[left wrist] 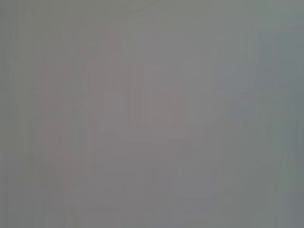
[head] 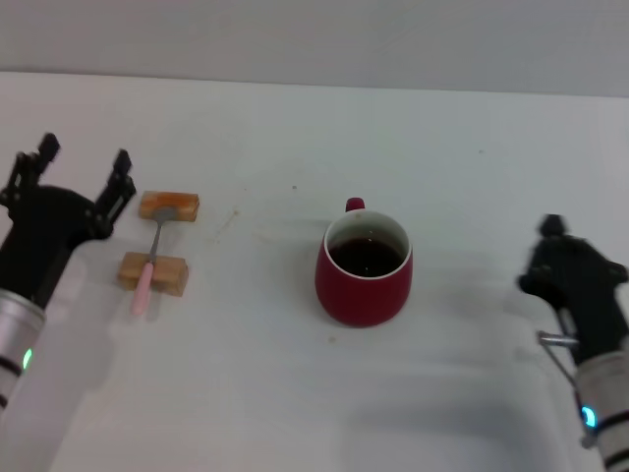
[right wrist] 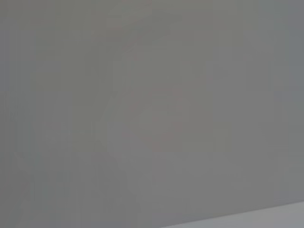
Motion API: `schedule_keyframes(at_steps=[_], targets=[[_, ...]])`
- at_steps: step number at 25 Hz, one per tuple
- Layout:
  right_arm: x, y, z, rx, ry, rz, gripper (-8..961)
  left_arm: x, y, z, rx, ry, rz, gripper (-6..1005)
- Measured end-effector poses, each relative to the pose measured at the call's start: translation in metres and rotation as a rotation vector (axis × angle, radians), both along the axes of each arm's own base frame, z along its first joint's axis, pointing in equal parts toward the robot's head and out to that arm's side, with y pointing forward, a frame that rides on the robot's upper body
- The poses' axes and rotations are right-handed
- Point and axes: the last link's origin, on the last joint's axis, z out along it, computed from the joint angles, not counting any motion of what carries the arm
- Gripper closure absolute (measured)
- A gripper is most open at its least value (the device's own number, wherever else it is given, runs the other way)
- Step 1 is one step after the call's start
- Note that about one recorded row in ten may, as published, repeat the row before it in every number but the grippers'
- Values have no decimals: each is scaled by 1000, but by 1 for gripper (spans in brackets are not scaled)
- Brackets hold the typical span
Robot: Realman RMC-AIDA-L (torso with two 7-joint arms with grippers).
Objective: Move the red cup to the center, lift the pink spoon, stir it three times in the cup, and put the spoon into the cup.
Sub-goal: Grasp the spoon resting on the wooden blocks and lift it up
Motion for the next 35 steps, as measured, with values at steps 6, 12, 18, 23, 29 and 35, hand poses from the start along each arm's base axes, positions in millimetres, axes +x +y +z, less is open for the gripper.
schedule_keyframes(at_steps=[6, 12, 18, 23, 29, 35], targets=[[22, -21, 20, 123, -7, -76, 954, -2, -30, -16, -65, -8, -15, 226], [28, -26, 23, 139, -17, -91, 954, -6, -61, -24, -95, -23, -22, 228], [24, -26, 23, 136, -18, -64, 954, -11, -78, -38, -179, -27, -6, 230], [22, -25, 23, 137, -17, -49, 954, -16, -78, -49, -252, -18, 36, 232], [22, -27, 22, 133, -19, -50, 954, -22, -71, -52, -279, 3, 83, 234], [23, -30, 21, 129, -16, -55, 954, -24, -67, -51, -270, 9, 96, 237]])
